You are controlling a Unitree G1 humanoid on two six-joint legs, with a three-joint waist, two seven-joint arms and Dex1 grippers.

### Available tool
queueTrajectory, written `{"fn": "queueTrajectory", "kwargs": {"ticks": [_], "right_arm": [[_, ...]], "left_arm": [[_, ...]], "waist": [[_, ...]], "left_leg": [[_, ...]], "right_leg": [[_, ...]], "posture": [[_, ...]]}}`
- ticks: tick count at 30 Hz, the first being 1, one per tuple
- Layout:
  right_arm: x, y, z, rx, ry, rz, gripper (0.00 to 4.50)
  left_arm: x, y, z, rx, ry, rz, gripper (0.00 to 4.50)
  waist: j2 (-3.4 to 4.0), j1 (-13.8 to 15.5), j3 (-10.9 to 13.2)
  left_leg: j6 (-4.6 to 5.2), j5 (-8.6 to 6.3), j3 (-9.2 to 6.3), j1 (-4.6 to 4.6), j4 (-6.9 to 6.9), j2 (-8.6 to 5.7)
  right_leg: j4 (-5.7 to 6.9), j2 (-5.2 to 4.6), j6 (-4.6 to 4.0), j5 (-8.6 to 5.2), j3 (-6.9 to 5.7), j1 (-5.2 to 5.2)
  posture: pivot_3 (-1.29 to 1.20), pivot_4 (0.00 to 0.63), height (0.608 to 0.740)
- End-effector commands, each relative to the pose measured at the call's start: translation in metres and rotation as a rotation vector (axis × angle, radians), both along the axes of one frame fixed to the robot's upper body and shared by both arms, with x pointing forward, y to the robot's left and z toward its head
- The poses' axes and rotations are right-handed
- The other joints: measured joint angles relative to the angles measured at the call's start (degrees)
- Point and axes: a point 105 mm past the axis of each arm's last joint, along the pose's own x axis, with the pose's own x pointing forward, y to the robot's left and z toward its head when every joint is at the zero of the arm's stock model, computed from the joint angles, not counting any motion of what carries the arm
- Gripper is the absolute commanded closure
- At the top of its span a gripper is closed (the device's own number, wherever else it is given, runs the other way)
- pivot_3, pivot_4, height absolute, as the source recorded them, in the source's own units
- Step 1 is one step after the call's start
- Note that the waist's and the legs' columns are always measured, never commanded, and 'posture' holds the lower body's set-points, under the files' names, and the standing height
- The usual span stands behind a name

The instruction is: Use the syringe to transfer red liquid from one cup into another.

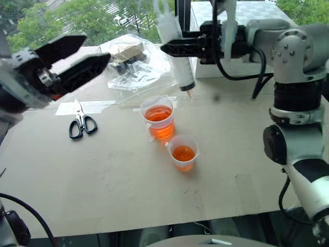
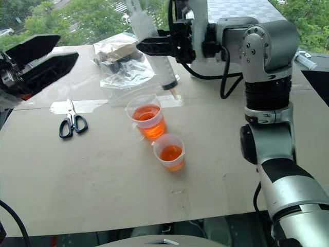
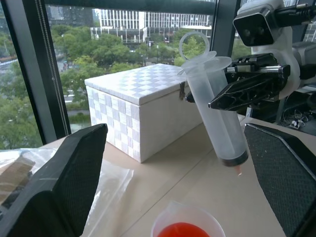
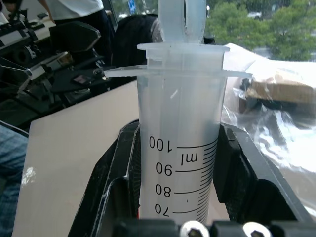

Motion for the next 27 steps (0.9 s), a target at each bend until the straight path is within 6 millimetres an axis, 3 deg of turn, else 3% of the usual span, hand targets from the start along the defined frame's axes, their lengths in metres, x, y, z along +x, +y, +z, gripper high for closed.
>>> {"fn": "queueTrajectory", "kwargs": {"ticks": [1,4,9,19,27], "right_arm": [[-0.008,0.011,0.013,0.119,-0.126,-0.006,2.96],[-0.015,0.024,0.009,0.158,-0.231,0.037,2.96],[-0.016,0.043,-0.003,0.212,-0.265,0.042,2.96],[-0.012,0.045,-0.051,0.223,-0.224,0.022,2.96],[-0.017,0.047,-0.067,0.238,-0.22,0.047,2.96]], "left_arm": [[0.005,0.007,0.021,0.031,-0.071,0.017,0.0],[0.007,0.008,0.032,0.039,-0.097,-0.004,0.0],[0.01,0.008,0.037,0.064,-0.103,-0.027,0.0],[0.017,0.002,0.02,0.111,-0.065,-0.043,0.0],[0.029,-0.001,0.004,0.141,-0.007,-0.041,0.0]], "waist": [[-0.1,0.0,0.1],[-0.19,-0.1,0.1],[-0.2,-0.7,0.1],[-0.24,-0.8,0.1],[-0.24,-0.8,0.1]], "left_leg": [[0.0,0.01,0.0,0.0,0.01,-0.02],[-0.02,0.02,0.0,0.0,0.03,-0.03],[-0.11,0.08,0.02,0.02,0.02,0.0],[-0.16,0.1,-0.02,0.05,0.07,0.04],[-0.16,0.11,-0.03,0.06,0.08,0.04]], "right_leg": [[0.0,0.02,0.01,0.0,-0.02,0.0],[0.0,0.09,0.01,0.0,-0.12,0.0],[0.02,0.21,0.02,0.0,-0.11,-0.04],[0.01,0.17,0.02,0.0,-0.08,-0.01],[0.02,0.18,0.02,0.0,-0.06,-0.02]], "posture": [[0.0,0.15,0.74],[0.0,0.15,0.74],[0.0,0.15,0.74],[0.0,0.15,0.74],[0.0,0.15,0.74]]}}
